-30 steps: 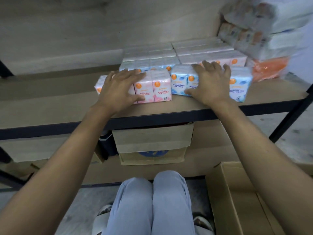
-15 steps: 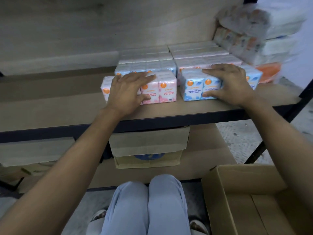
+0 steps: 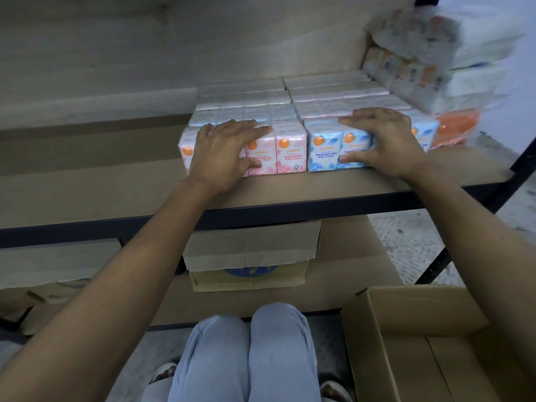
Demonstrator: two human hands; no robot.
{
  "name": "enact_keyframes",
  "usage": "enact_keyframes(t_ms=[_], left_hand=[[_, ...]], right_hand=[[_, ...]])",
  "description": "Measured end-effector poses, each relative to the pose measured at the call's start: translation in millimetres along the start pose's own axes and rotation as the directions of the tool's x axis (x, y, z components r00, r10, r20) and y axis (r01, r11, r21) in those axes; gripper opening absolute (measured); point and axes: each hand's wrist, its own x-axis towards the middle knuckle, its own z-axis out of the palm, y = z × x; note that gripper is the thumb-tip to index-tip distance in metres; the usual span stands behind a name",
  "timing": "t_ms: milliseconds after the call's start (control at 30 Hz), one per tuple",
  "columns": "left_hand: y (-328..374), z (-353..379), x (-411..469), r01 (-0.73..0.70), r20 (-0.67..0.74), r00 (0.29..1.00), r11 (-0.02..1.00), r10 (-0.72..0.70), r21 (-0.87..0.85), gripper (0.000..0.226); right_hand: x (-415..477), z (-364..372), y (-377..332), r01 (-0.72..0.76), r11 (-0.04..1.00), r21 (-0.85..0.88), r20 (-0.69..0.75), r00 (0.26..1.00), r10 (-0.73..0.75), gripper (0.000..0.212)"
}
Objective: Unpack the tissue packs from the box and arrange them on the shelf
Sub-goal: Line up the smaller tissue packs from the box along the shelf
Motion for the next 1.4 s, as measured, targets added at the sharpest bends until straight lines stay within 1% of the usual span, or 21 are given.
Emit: enact_keyframes(t_ms=[300, 667, 933, 1067, 1267, 1400], left_hand=[[-1, 3, 4, -0.01, 0.004, 1.0, 1.0, 0.01, 0.002, 0.066], [0, 9, 7, 0.002, -0.044, 0.999, 1.0, -0.001, 0.006, 0.065], [1, 10, 6, -0.011, -0.051, 0.999, 1.0, 0.012, 0.02, 0.065], [1, 9, 5, -0.03, -0.057, 0.998, 0.999, 0.031, 0.026, 0.065], [5, 6, 3, -0.016, -0.053, 0.998, 1.0, 0.017, 0.021, 0.066], [7, 2, 3, -0.004, -0.015, 1.0, 1.0, 0.004, 0.015, 0.067]], right_hand=[[5, 4, 2, 0.0, 1.0, 0.007, -0.022, 1.0, 0.001, 0.076], [6, 6, 6, 0.012, 1.0, -0.011, -0.021, 1.0, -0.012, 0.077], [6, 8, 8, 0.016, 1.0, -0.024, -0.028, 0.999, -0.016, 0.077], [5, 8, 7, 0.011, 0.999, -0.051, -0.017, 1.0, -0.012, 0.077], [2, 4, 1, 0.004, 0.994, -0.111, 0.007, 1.0, -0.003, 0.076], [2, 0, -3, -0.004, 0.991, -0.132, 0.046, 0.999, 0.011, 0.077]])
